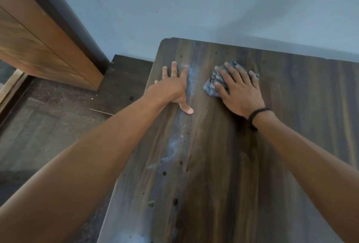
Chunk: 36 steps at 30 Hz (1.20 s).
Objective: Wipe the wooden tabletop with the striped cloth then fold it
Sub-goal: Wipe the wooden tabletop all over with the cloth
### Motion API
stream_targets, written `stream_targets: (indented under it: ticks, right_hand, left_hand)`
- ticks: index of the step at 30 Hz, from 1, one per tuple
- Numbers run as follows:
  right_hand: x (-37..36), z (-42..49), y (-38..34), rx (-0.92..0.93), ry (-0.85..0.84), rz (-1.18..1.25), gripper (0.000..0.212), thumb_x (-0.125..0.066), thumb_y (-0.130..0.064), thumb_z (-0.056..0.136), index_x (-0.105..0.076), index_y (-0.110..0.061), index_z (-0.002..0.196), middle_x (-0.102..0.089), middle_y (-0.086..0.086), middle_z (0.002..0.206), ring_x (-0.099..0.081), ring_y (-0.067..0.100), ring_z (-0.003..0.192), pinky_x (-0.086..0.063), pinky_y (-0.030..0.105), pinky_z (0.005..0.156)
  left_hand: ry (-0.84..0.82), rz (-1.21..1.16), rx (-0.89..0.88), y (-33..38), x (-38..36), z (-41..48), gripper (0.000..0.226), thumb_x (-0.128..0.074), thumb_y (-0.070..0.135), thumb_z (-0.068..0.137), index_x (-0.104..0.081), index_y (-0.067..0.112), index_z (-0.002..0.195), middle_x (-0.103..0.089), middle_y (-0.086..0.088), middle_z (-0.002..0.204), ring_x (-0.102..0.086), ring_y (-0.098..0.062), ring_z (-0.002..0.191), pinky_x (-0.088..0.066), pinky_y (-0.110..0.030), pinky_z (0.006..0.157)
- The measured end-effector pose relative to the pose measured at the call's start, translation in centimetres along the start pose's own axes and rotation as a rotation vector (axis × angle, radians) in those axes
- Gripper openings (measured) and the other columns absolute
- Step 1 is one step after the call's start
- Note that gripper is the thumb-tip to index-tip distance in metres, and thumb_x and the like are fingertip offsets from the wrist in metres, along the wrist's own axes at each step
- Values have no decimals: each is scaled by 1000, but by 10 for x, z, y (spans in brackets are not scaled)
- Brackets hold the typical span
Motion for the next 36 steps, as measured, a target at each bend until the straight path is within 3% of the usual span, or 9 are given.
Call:
stream_targets:
  ticks: [2,6,11,15,20,25,29,34,36]
  right_hand:
    - [6,5,16,40,-15,-15,59,-19,-61,103,-17,-43,159,-15,-8,168,-10,19,155,-2,48,125]
    - [16,62,26,-283,64,84,59,-23,-56,103,-23,-37,158,-16,-3,168,-10,23,155,-2,52,124]
    - [4,50,5,44,-20,-6,57,-21,-59,104,-19,-41,159,-15,-6,169,-11,21,155,-2,49,125]
    - [17,87,13,-247,52,86,58,-24,-56,102,-24,-38,157,-17,-4,168,-11,22,155,-2,51,124]
    - [5,67,-8,45,-16,-5,57,-22,-58,104,-19,-40,159,-15,-6,169,-9,20,155,-2,48,125]
    - [14,101,-11,-187,10,76,57,-24,-56,103,-23,-39,158,-15,-6,169,-9,21,155,-2,50,124]
    - [2,73,-24,61,-35,-1,57,-24,-57,105,-19,-41,159,-13,-7,169,-8,19,156,-1,47,125]
    - [15,94,-13,-177,-14,77,58,-23,-55,103,-20,-38,159,-13,-5,169,-8,21,156,0,49,125]
    - [6,73,-28,-55,-28,26,57,-24,-54,105,-18,-39,160,-12,-5,169,-6,21,156,1,49,125]
  left_hand:
    - [1,4,-2,0,0,-1,148,-88,48,63,28,25,152,41,-6,156,27,-36,147,-12,-62,119]
    - [-12,-1,-6,1,3,-2,147,-87,48,65,29,24,151,41,-7,155,27,-37,146,-12,-61,119]
    - [-7,-12,-14,1,2,-3,147,-89,46,64,28,24,152,43,-8,154,28,-38,146,-9,-63,119]
    - [-2,-25,-22,2,5,-3,147,-89,44,64,27,23,153,42,-8,155,27,-38,146,-9,-63,118]
    - [5,-31,-28,0,2,-2,148,-90,46,63,26,24,153,41,-8,155,28,-38,146,-8,-63,118]
    - [21,-40,-32,-1,3,-1,148,-90,45,62,24,24,154,39,-8,157,27,-37,147,-9,-63,117]
    - [44,-48,-41,-3,0,-2,149,-91,47,60,23,23,154,36,-8,158,25,-37,147,-9,-62,118]
    - [61,-57,-52,-6,1,-3,149,-91,47,60,19,20,156,34,-8,159,23,-37,148,-11,-62,119]
    - [64,-47,-77,-7,0,-4,149,-91,49,60,19,19,156,33,-9,160,22,-38,148,-14,-63,118]
Point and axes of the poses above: each hand's wrist, its own z-axis towards the middle knuckle, its own x-axis out of the back of the hand, y = z × x, the point moved 1 cm from there along z, towards the middle knuckle
